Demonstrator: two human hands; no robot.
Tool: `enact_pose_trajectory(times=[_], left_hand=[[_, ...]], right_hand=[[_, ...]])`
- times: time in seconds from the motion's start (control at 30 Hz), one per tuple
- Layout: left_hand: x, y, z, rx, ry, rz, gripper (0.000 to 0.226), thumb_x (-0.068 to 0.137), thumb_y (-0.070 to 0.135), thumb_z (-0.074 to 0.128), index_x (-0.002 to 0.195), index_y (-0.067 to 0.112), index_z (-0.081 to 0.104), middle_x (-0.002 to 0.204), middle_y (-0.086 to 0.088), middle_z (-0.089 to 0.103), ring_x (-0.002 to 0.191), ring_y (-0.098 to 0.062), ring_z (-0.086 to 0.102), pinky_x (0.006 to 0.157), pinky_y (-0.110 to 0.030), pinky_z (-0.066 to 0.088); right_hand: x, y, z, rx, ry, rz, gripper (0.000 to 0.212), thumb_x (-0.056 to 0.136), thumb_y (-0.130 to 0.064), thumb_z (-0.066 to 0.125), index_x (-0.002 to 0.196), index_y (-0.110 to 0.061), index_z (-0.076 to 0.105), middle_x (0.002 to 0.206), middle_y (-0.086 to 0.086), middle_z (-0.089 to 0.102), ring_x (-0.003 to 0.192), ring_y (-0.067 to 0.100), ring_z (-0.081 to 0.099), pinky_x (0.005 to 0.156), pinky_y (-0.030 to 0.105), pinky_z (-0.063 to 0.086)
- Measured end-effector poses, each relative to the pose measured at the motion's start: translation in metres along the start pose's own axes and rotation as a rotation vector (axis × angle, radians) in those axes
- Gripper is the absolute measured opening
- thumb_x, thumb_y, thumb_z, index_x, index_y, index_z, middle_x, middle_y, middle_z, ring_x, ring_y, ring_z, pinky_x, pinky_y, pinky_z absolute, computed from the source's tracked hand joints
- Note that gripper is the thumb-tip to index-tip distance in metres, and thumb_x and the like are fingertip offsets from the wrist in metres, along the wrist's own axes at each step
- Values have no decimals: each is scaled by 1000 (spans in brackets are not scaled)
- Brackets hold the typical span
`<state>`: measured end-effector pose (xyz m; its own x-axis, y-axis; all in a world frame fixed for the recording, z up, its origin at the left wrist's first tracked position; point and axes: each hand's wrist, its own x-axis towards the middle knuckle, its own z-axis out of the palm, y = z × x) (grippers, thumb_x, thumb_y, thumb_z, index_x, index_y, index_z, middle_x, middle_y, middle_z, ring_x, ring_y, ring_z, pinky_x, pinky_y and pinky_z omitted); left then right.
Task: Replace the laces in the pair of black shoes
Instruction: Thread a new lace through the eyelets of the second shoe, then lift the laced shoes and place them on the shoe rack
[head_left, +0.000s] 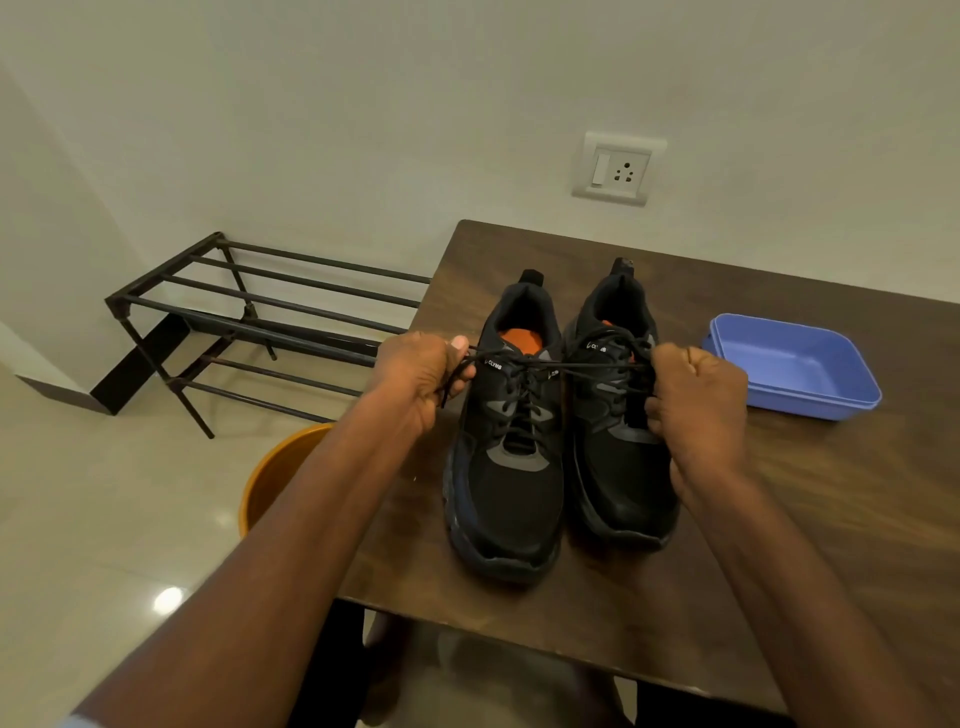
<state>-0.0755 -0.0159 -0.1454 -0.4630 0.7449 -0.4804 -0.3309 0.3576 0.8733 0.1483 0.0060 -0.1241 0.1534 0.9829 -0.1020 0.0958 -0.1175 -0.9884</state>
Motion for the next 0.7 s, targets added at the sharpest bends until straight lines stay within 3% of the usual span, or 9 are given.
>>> enact_pose_trajectory(times=[0.2, 0.3, 0.37, 0.47, 0.53, 0.6, 0.7], left_hand=[[-2, 0, 2, -46, 98, 25, 13, 102, 5, 58, 90, 7, 64, 72, -7, 66, 64, -13, 64, 66, -25, 54], [-2, -4, -3, 37, 72, 77, 8, 101, 10, 62, 94, 7, 67, 77, -8, 70, 74, -17, 66, 79, -33, 58], [-2, -4, -9, 148, 60, 180, 11, 99, 18, 67, 101, 8, 69, 88, -8, 73, 86, -19, 69, 87, -37, 57], [-5, -3, -11, 338, 97, 364, 23, 101, 35, 66, 111, 15, 66, 103, -2, 70, 96, -13, 65, 83, -28, 53], [-7, -2, -9, 480, 137, 474, 33, 100, 41, 64, 123, 18, 61, 112, 3, 65, 104, -12, 62, 81, -22, 47], [-8, 0, -7, 587, 143, 611, 40, 101, 43, 62, 133, 20, 58, 124, 4, 62, 115, -11, 58, 90, -23, 47], [-14, -1, 1, 660, 39, 672, 45, 103, 48, 56, 141, 25, 54, 133, 7, 58, 117, -8, 59, 92, -25, 50]], right_hand=[[4, 5, -2, 5, 105, 8, 36, 96, -17, 57, 62, -19, 45, 53, -3, 38, 50, 12, 34, 46, 28, 30], [5, 8, -9, -97, 42, -11, 35, 97, -21, 60, 64, -17, 50, 53, -2, 45, 52, 14, 41, 48, 29, 36], [4, 7, -14, -284, -13, -85, 35, 100, -31, 61, 70, -13, 58, 64, 2, 58, 61, 18, 52, 58, 36, 46], [-2, 2, -20, -452, 14, -245, 28, 100, -47, 59, 95, -21, 69, 91, -4, 70, 80, 10, 63, 71, 34, 52], [-8, 2, -26, -542, 108, -323, 32, 101, -49, 57, 116, -22, 66, 116, -4, 64, 94, 8, 60, 79, 33, 49], [-14, 7, -36, -626, 198, -343, 38, 102, -47, 56, 129, -20, 62, 130, 1, 58, 109, 17, 59, 88, 40, 51], [-23, 19, -41, -641, 113, -255, 44, 99, -48, 60, 135, -23, 59, 135, 2, 59, 117, 17, 55, 97, 43, 50]])
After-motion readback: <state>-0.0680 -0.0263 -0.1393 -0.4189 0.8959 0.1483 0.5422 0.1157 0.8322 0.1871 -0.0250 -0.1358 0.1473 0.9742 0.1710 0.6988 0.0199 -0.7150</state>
